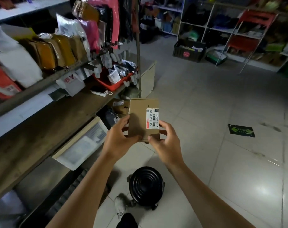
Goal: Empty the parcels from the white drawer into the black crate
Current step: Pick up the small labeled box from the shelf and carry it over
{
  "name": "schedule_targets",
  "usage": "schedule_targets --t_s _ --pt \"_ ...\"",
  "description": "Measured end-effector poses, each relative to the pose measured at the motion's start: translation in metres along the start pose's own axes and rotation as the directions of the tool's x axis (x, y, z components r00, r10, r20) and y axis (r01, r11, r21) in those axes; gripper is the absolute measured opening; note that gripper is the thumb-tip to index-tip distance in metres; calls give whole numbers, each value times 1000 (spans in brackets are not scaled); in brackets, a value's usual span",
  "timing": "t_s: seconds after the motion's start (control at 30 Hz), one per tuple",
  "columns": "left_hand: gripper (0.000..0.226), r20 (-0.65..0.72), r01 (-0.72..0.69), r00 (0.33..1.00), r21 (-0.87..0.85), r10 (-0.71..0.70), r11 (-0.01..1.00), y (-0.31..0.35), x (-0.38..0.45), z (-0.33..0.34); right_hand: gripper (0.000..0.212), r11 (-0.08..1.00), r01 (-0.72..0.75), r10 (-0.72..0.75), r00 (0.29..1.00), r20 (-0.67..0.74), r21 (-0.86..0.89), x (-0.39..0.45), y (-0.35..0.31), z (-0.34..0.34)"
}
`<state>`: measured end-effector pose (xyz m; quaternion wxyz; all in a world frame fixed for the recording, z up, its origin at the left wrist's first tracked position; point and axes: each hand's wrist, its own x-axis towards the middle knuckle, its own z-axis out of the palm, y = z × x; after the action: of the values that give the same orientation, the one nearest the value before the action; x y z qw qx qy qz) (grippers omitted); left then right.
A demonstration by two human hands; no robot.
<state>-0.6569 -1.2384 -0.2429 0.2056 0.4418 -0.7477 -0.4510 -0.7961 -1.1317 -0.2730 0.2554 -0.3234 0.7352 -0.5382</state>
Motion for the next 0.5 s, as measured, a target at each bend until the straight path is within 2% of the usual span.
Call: schedule_targets --t_s 0.3,0.5 --pt "92 86 15 996 -98 -6 995 -35 110 -45 59 998 -59 57 998 -39 -31 87 -19 66" --pt "83 74 38 997 -119 -29 992 -42 177 -35 60 994 -108 108 994 -23 -16 153 -6 84"
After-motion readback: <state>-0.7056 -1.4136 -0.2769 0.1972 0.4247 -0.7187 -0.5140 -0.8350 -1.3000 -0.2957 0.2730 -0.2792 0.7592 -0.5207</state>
